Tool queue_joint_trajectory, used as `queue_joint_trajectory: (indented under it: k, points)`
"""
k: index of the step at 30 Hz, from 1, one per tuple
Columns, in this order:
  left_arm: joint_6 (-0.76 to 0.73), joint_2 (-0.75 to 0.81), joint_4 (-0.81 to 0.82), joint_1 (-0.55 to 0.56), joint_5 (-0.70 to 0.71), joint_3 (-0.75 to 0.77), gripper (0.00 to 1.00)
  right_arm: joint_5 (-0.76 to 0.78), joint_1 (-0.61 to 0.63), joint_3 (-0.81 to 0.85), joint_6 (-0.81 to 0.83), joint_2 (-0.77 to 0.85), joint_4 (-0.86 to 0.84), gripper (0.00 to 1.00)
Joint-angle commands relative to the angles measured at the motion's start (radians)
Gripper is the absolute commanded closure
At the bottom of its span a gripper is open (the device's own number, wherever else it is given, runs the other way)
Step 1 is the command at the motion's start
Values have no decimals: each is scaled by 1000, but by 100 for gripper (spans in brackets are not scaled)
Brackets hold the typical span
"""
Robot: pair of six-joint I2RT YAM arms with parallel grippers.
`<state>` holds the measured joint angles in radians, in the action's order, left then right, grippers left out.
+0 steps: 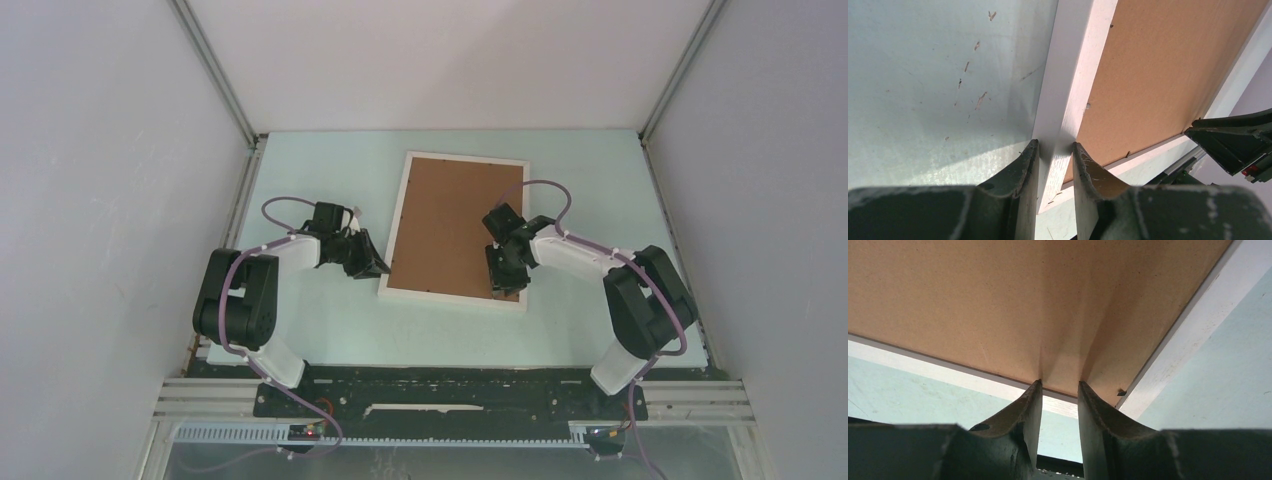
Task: Put the photo into the frame
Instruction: Install the photo frame at the center of the board.
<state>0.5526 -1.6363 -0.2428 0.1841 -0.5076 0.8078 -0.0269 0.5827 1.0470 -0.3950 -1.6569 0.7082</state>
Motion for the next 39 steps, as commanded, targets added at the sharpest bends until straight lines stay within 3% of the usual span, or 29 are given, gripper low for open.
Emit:
queue_joint_trajectory:
  k: [1, 15, 25, 33, 39]
  points:
    - [6, -12, -38, 16, -22, -16, 93, 40, 9, -9, -11, 0, -19, 61]
    - [5, -13, -41, 16, -20, -16, 93, 216, 81, -9, -22, -92, 25, 63]
    - [3, -11, -44, 16, -21, -16, 93, 216, 88, -1, -32, -195, 15, 64]
    - [-2, 2, -48, 16, -21, -10, 93, 123, 36, 180, -4, 50, 77, 59]
    - [-35, 64, -110, 17, -18, 33, 83, 89, -44, 285, 21, 167, 110, 50]
